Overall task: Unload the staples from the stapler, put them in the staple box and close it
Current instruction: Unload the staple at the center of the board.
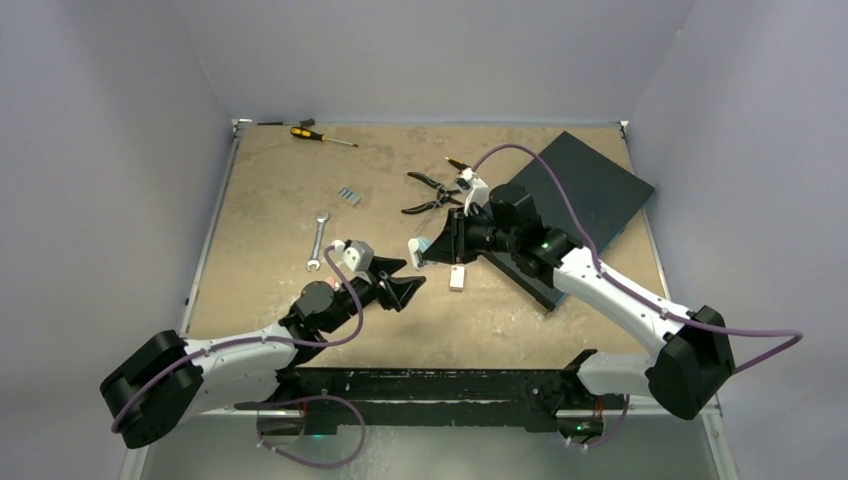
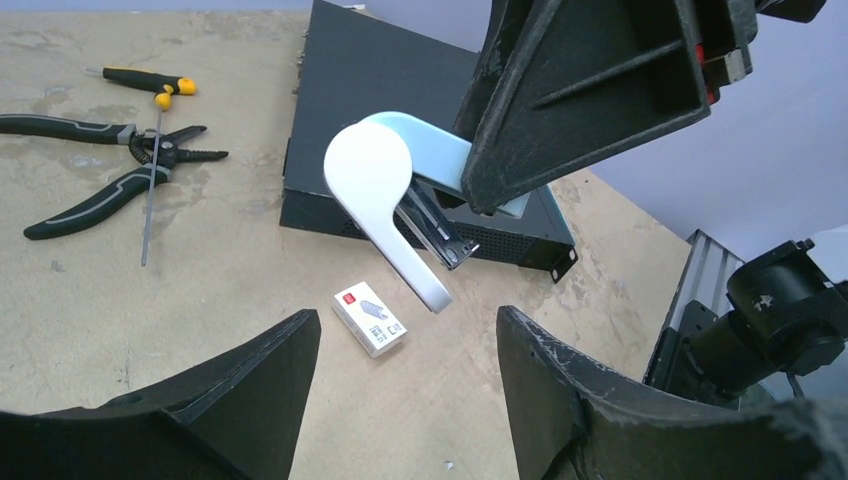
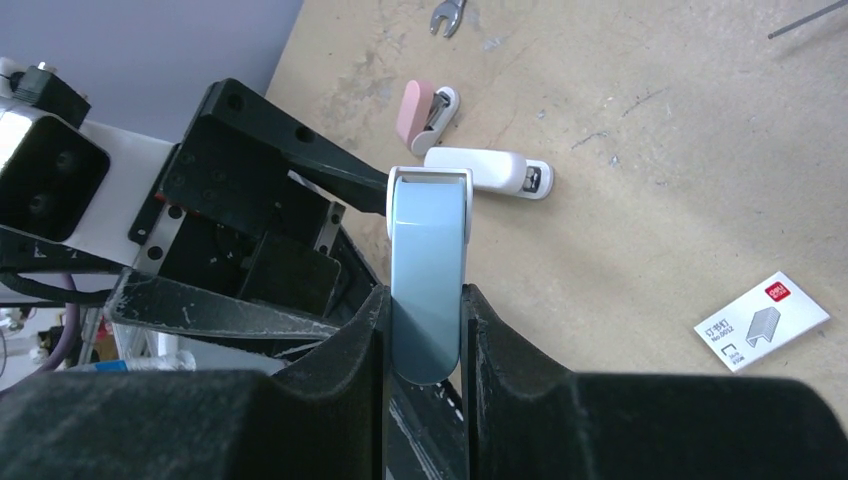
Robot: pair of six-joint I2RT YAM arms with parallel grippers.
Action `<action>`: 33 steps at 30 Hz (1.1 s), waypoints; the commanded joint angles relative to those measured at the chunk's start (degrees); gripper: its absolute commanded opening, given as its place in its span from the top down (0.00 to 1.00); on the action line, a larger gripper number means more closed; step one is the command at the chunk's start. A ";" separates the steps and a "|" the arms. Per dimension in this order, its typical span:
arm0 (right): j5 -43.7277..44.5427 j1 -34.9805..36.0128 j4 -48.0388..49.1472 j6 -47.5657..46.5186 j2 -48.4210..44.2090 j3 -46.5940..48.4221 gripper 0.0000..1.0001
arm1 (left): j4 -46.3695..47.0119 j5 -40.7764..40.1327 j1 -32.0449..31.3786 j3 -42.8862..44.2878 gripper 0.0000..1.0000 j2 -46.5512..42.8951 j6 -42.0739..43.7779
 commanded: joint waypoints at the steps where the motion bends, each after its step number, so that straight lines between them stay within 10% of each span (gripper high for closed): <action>1: -2.62 -0.13 3.75 -0.65 -1.50 0.14 1.00 | 3.81 -0.58 -0.26 1.28 0.37 1.45 0.98; 19: -5.70 -0.07 4.25 -1.24 -1.42 -1.99 1.00 | 7.30 -0.89 -0.25 2.33 0.42 3.67 -2.33; 33: -7.59 -0.07 4.30 -1.41 -1.77 -2.11 1.00 | 5.68 2.62 -0.33 5.07 0.70 7.87 -0.98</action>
